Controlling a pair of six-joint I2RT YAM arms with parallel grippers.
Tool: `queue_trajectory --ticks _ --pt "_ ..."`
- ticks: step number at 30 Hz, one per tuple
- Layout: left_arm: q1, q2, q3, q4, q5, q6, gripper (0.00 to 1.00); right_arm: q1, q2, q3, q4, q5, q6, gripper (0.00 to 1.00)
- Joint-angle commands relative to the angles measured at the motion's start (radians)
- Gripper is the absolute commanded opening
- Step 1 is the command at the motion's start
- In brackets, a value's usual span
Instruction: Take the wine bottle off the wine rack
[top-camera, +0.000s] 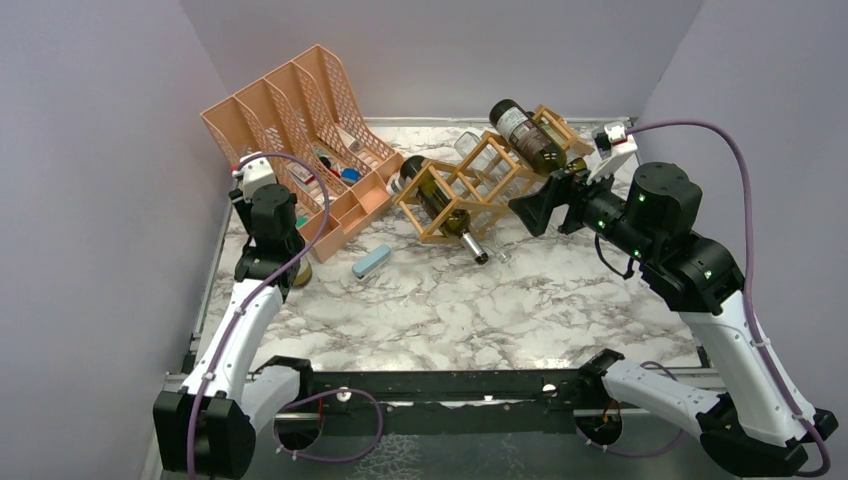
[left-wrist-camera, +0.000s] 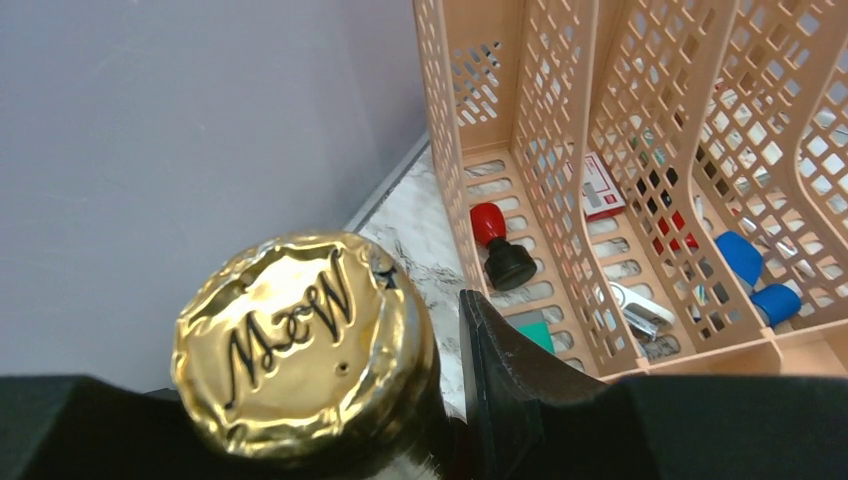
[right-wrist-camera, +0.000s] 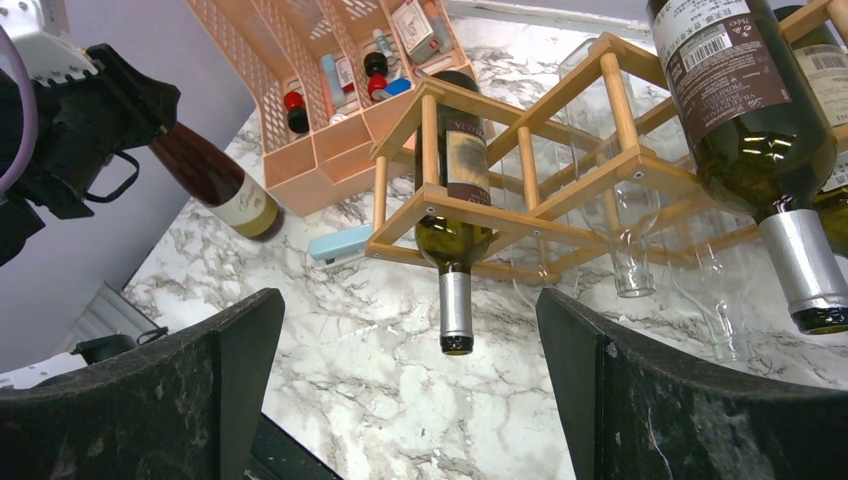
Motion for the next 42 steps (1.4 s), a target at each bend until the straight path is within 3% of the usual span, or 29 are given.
queue_trajectory --ticks 1,15,26,27,32,41,42 --pt "0.059 0.017 0.082 0.175 0.005 0.074 0.00 -0.001 -0.003 0.007 0.019 -0.004 -0.021 1.00" --pt "0.203 0.169 0.128 0.396 0.075 0.145 0.00 -0.001 0.004 0.007 0.003 -0.020 -0.011 1.00" --pt "0.207 0.105 0.023 0.403 0.119 0.072 0.00 -0.001 0.018 -0.002 0.019 -0.049 -0.002 1.00" --pt "0.206 0.089 0.015 0.393 0.117 0.062 0.03 -0.001 0.018 -0.003 0.020 -0.048 -0.001 1.00" --pt "0.206 0.046 -0.011 0.383 0.125 0.061 0.39 -0.001 0.024 0.000 0.026 -0.058 0.001 1.00" --pt "0.206 0.037 0.029 0.309 0.107 0.057 0.84 -0.001 0.021 0.001 0.019 -0.057 0.001 1.00" --pt "0.206 0.031 0.031 0.300 0.109 0.054 0.95 -0.001 0.021 0.000 0.018 -0.056 0.002 1.00"
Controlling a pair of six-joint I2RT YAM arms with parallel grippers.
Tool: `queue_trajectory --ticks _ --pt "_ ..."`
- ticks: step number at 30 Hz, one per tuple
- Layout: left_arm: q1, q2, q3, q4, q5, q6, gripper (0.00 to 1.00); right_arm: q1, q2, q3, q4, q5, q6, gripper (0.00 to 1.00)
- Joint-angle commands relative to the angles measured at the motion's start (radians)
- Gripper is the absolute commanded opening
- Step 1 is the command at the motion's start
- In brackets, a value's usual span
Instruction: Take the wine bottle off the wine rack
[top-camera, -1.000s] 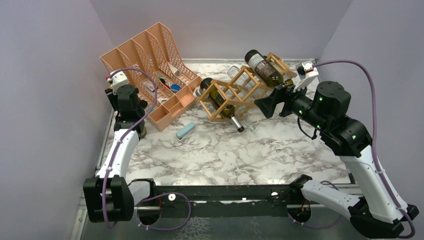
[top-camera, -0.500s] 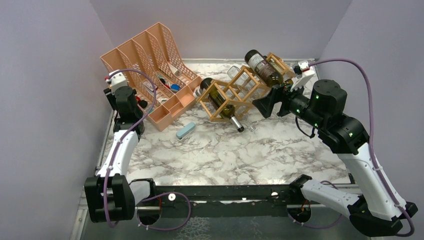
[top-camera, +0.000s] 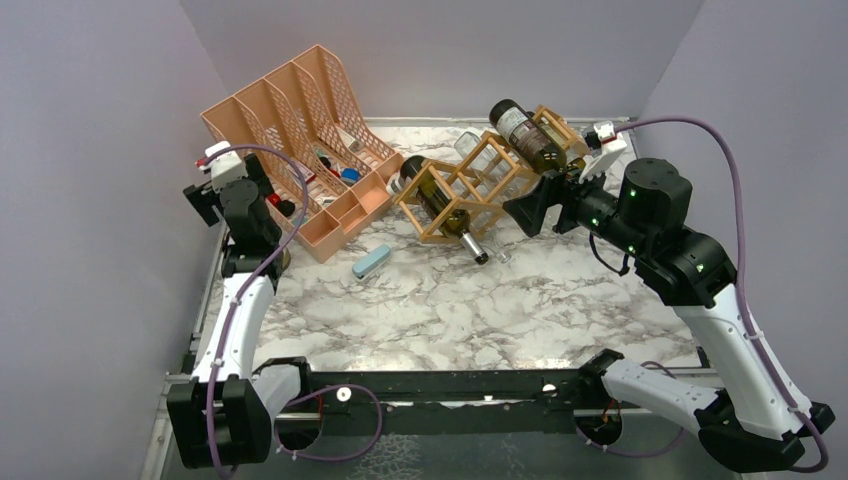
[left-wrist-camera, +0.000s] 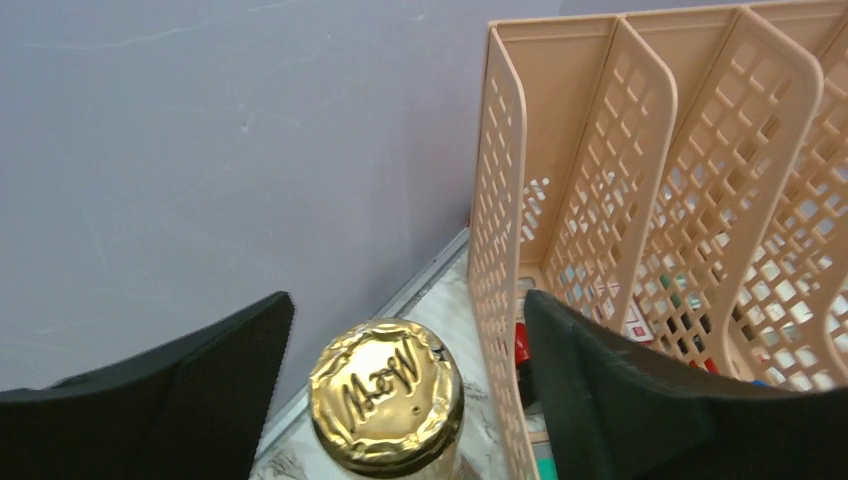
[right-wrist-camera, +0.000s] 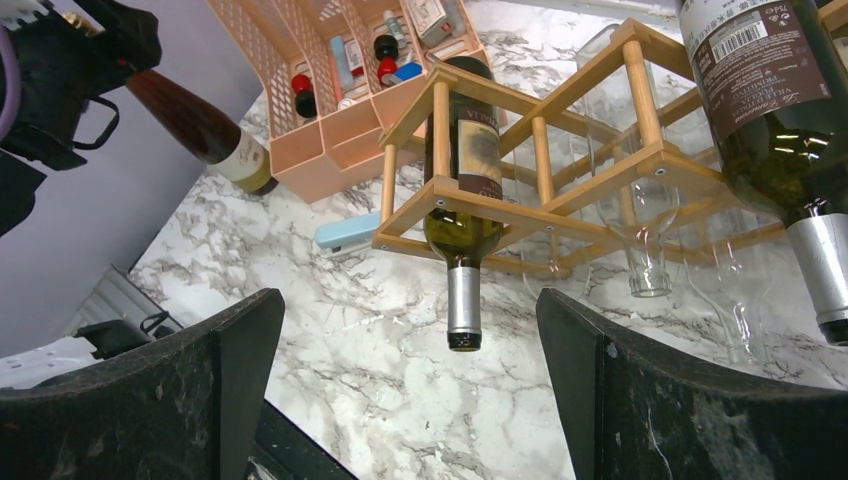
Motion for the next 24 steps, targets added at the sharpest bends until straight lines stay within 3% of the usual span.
queue_trajectory --ticks 1,8,14,19,24 --pt "0.006 -0.047 0.040 -0.004 0.003 -0.026 0.99 -0.001 -0.004 -0.001 0.016 -0.017 0.005 1.00" --pt "0.006 -0.169 0.103 -0.192 0.066 -0.095 0.99 -0.001 0.003 -0.001 0.007 -0.022 0.001 1.00" --pt "-0.018 -0.302 0.216 -0.364 0.217 -0.110 0.99 -0.001 0.005 -0.024 -0.015 -0.017 -0.004 1.00" --pt "-0.083 -0.305 0.299 -0.343 0.560 -0.053 0.99 -0.001 0.008 -0.092 -0.048 -0.004 0.003 1.00" --pt "-0.182 -0.225 0.310 -0.224 0.830 -0.092 0.99 -0.001 0.023 -0.191 -0.026 -0.048 0.040 1.00"
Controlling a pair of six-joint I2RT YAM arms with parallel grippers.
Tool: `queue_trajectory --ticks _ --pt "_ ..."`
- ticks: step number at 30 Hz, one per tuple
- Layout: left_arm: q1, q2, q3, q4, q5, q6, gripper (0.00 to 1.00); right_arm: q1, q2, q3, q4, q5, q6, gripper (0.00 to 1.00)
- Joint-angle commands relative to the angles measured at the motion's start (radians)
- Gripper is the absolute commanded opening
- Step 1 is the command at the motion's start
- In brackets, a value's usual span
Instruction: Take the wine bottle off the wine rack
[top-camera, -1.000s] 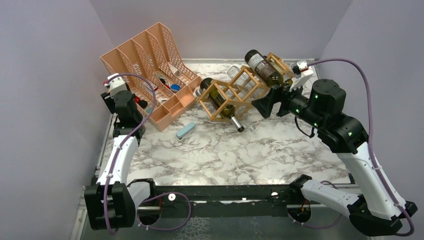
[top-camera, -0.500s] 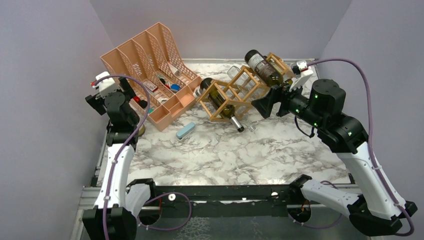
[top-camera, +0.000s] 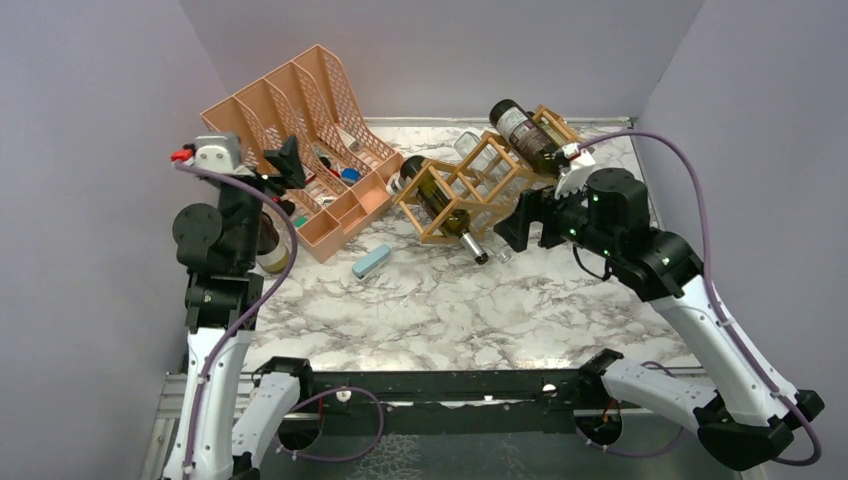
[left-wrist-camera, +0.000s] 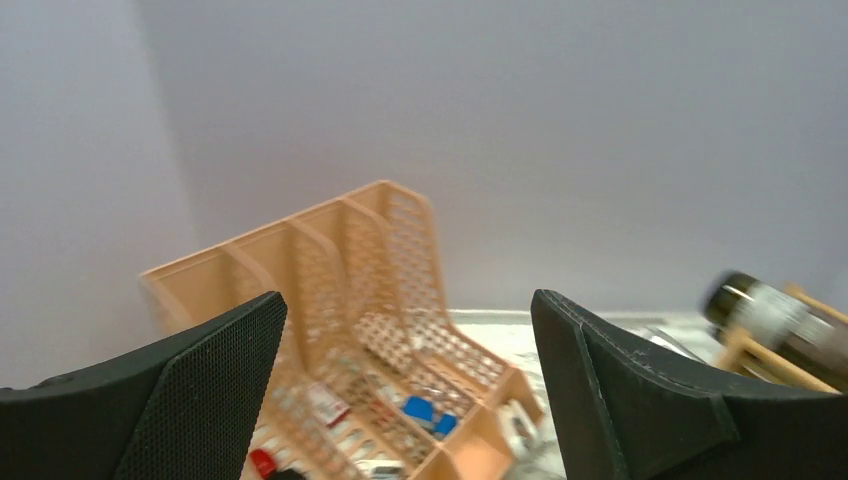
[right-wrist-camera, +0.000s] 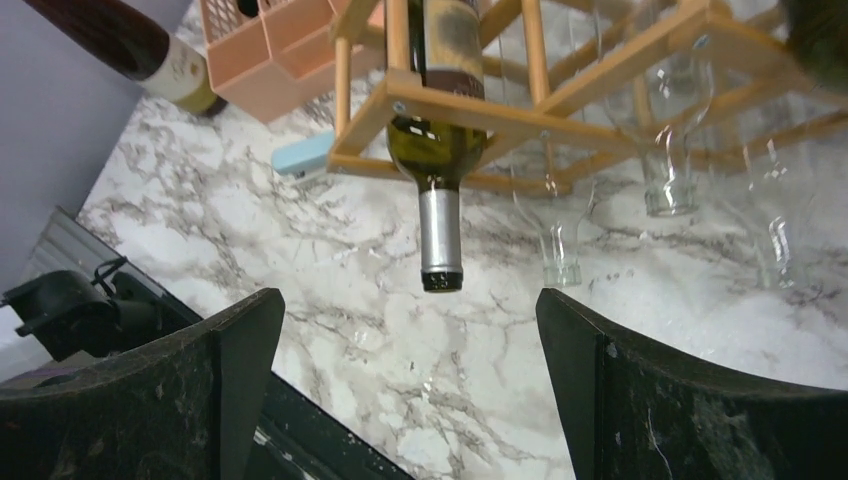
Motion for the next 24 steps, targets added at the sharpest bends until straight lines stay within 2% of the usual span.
queue_trajectory --ticks 1,6,10,15,19,24 --pt "-0.077 0.111 0.011 0.086 0.355 -0.031 0.99 -0.001 0.018 -0.082 -0.002 -0.048 0.046 1.00" --pt "-0.152 0.275 0.068 0.183 0.505 -0.122 0.99 -0.001 0.005 -0.212 0.130 -0.084 0.080 1.00" --pt "-0.211 0.346 0.066 0.257 0.540 -0.174 0.99 -0.001 -0.006 -0.315 0.264 -0.092 0.079 1.00" --pt "-0.284 0.358 -0.052 0.301 0.514 -0.121 0.99 -0.001 0.043 -0.377 0.388 -0.125 0.078 1.00" --pt "-0.301 0.357 -0.137 0.302 0.478 -0.065 0.99 -0.001 0.102 -0.398 0.481 -0.161 0.075 1.00" --pt "-0.307 0.371 -0.188 0.308 0.456 -0.077 0.99 -0.001 0.204 -0.396 0.565 -0.208 0.075 0.92"
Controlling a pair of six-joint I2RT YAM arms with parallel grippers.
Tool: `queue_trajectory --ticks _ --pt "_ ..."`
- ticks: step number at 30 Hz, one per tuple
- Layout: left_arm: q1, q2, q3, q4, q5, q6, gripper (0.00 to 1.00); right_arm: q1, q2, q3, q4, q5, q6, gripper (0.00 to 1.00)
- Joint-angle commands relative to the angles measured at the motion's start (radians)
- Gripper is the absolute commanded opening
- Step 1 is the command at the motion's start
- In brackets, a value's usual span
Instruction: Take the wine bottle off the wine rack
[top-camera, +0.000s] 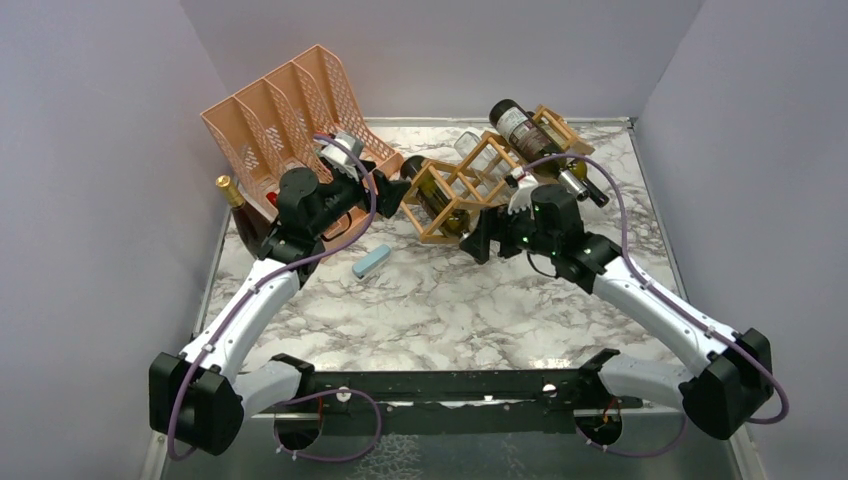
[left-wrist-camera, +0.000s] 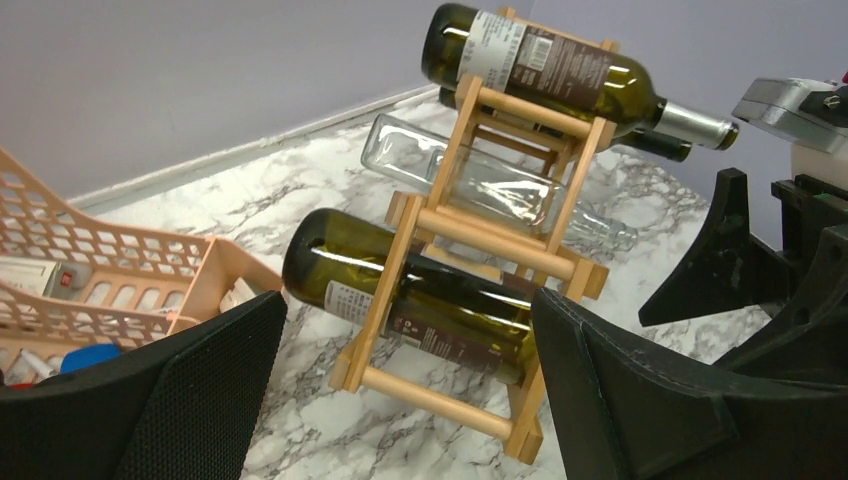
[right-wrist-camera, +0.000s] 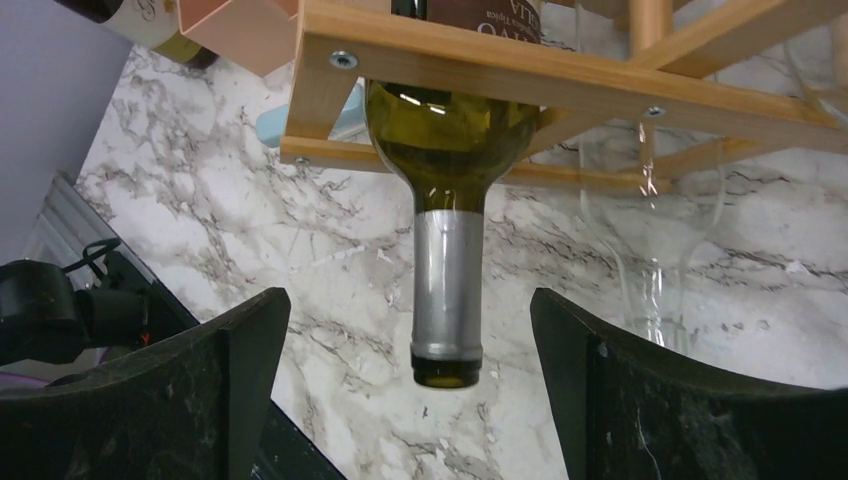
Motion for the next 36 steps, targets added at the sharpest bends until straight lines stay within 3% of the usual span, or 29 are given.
queue_trajectory --ticks 1,19,36 --pt "-0.010 0.009 -0.033 0.049 -0.024 0.008 0.99 -0.001 0.080 -0.006 0.147 -0.070 0.007 0.91" --pt "-0.030 0.060 -0.038 0.026 -0.082 0.013 0.99 -0.001 0.304 0.029 0.283 -0.094 0.031 0.75" --pt "-0.034 0.063 -0.044 0.023 -0.097 0.032 0.99 -0.002 0.467 0.121 0.386 -0.108 0.064 0.44"
